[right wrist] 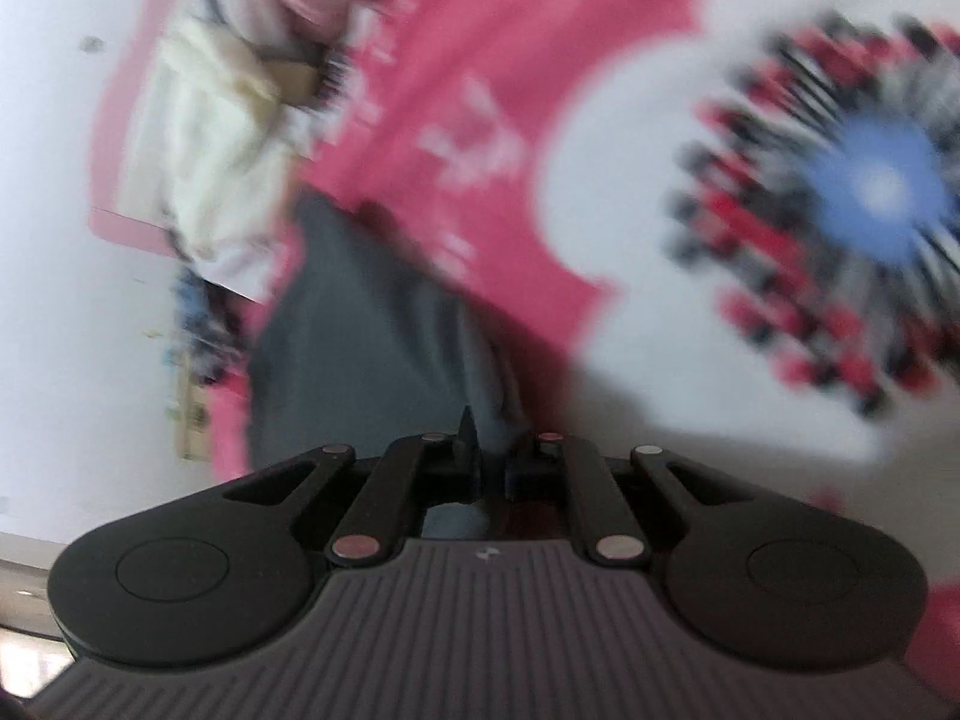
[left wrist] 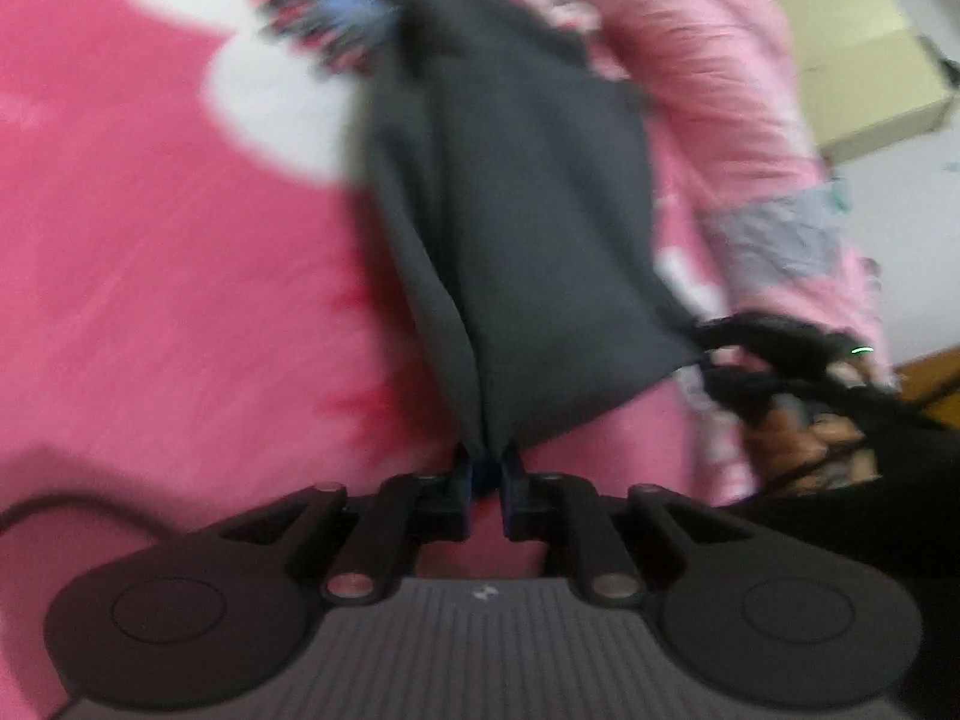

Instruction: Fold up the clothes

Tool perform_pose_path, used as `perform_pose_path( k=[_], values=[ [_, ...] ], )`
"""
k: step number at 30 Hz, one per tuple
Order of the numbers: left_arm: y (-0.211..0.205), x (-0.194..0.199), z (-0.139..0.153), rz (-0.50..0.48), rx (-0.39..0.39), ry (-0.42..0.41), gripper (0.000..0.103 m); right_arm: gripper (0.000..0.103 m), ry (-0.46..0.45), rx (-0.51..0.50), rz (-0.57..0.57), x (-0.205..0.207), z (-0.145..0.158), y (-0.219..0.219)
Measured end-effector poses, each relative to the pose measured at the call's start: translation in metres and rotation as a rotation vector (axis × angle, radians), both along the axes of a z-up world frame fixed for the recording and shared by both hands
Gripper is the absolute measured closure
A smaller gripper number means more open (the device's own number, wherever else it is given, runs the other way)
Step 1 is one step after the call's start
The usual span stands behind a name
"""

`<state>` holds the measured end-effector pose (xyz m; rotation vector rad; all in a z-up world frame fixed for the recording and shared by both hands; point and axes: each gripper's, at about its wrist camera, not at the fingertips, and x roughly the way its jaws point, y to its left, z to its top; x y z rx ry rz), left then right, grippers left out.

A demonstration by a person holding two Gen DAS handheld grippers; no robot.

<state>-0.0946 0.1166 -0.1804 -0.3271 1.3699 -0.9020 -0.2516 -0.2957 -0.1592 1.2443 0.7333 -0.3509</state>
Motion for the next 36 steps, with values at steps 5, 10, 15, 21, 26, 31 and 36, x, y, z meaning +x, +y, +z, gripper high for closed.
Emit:
perform_pose_path(
  k=[5, 10, 15, 21, 26, 31, 36],
  values=[
    [0.037, -0.013, 0.024, 0.067, -0.021, -0.080, 0.073, 0.077, 0.062, -0.221, 0.043, 0.004, 0.044, 0.000],
    [0.031, 0.001, 0.035, 0.157, -0.096, -0.143, 0.069, 0.075, -0.021, -0.519, 0.068, 0.038, 0.100, 0.004],
    [-0.016, 0.012, 0.019, 0.138, -0.034, -0.159, 0.071, 0.073, -0.149, -0.690, 0.480, 0.154, 0.119, 0.047],
    [-0.014, 0.008, 0.009, 0.155, -0.043, -0.146, 0.074, 0.058, -0.346, -0.849, 1.311, 0.274, 0.107, 0.138],
    [-0.011, 0.009, 0.001, 0.158, -0.058, -0.126, 0.076, 0.051, -0.320, -0.723, 1.603, 0.342, 0.087, 0.150],
    [-0.009, 0.009, -0.001, 0.158, -0.061, -0.117, 0.078, 0.046, -0.270, -0.498, 1.745, 0.375, 0.066, 0.157],
    [-0.005, 0.008, -0.003, 0.185, -0.066, -0.104, 0.087, 0.053, -0.195, -0.441, 1.880, 0.364, 0.051, 0.169]
  ],
)
